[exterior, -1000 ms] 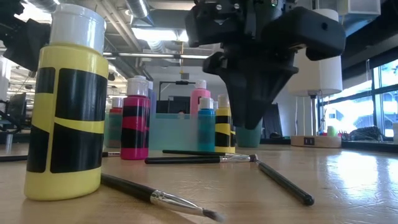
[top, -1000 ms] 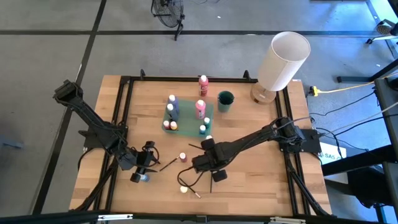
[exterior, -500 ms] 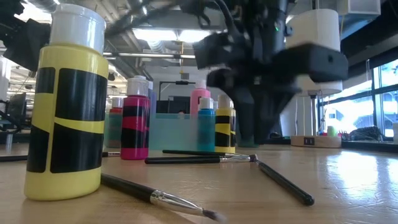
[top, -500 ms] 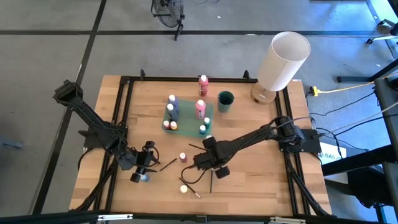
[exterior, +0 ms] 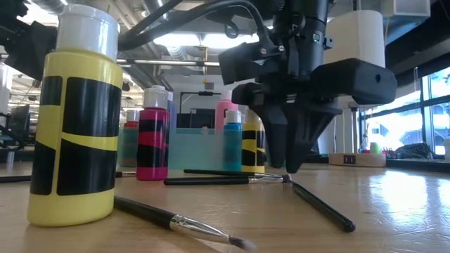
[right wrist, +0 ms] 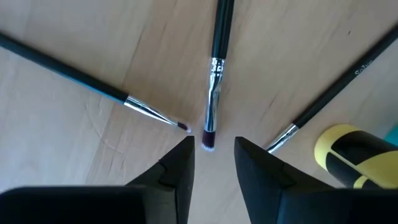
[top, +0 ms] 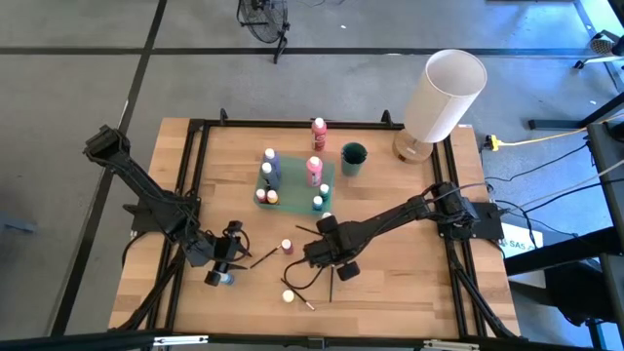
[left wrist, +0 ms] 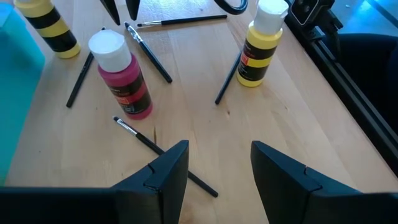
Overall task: Pick & Place Paint Supplies
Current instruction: Put the black paint brush into the dark green cup
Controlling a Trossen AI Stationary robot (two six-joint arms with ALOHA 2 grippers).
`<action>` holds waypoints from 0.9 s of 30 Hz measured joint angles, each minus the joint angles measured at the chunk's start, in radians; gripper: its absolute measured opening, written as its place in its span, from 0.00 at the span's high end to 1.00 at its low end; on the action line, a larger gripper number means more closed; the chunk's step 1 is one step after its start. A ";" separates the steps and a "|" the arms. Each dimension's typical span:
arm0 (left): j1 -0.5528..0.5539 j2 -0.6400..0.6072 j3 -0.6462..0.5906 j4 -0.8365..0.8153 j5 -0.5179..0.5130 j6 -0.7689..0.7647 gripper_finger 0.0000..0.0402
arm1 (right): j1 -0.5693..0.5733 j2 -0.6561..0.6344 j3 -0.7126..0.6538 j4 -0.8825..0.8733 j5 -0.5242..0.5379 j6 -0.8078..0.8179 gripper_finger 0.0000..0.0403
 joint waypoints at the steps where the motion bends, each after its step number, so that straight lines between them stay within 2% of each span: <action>1: 0.000 0.000 0.000 0.000 0.000 0.000 0.58 | 0.000 0.000 -0.004 0.007 0.001 0.000 0.71; 16: 0.000 0.000 0.000 0.000 0.005 -0.002 0.58 | 0.021 0.000 -0.011 -0.002 0.040 0.034 0.71; 19: 0.000 0.000 0.000 0.000 0.005 -0.001 0.58 | 0.021 0.000 0.019 -0.025 0.083 0.046 0.71; 27: 0.000 0.000 0.000 0.000 0.005 -0.001 0.58 | 0.020 0.000 0.086 -0.095 0.087 0.047 0.71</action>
